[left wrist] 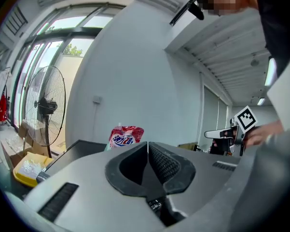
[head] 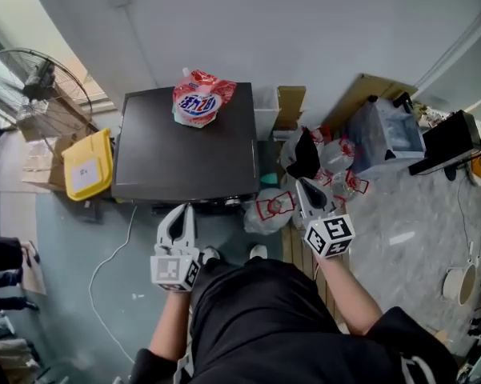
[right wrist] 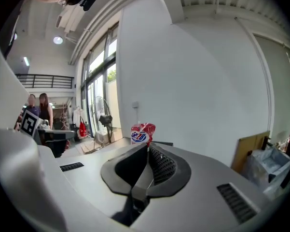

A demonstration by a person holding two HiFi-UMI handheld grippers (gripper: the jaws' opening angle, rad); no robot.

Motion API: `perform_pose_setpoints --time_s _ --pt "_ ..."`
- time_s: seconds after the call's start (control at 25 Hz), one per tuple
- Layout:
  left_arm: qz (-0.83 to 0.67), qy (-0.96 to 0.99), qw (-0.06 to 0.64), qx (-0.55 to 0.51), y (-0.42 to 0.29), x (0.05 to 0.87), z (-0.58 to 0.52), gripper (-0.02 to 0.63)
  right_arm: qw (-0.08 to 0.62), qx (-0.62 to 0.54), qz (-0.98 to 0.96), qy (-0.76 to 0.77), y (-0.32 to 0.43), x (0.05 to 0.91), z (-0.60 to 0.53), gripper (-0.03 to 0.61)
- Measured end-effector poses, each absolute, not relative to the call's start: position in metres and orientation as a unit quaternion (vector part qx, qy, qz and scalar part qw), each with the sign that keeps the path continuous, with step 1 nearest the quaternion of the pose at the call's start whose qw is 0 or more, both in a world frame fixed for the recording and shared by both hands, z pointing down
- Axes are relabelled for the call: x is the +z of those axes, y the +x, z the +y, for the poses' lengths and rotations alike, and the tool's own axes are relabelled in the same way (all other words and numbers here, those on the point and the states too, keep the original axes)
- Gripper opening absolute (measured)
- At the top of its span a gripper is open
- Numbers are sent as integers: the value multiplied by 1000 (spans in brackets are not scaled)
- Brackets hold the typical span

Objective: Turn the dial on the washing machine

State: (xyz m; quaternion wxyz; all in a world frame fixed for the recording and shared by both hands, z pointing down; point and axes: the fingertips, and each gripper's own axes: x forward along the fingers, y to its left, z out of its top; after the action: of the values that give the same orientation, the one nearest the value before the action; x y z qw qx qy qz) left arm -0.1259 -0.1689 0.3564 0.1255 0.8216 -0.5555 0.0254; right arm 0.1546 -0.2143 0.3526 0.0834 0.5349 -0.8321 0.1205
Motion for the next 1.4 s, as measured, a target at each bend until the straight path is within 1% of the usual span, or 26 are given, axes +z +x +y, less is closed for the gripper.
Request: perform_pose_setpoints --time_s 0.36,0.92,1.4 --pt "-575 816 64 9 -101 327 -190 11 90 76 -844 523 176 342 -245 9" --pt "-590 804 69 9 -89 328 -211 11 90 58 -840 532 204 344 -265 0" --pt "-591 803 74 8 -84 335 -205 11 87 57 -843 528 205 342 -258 0"
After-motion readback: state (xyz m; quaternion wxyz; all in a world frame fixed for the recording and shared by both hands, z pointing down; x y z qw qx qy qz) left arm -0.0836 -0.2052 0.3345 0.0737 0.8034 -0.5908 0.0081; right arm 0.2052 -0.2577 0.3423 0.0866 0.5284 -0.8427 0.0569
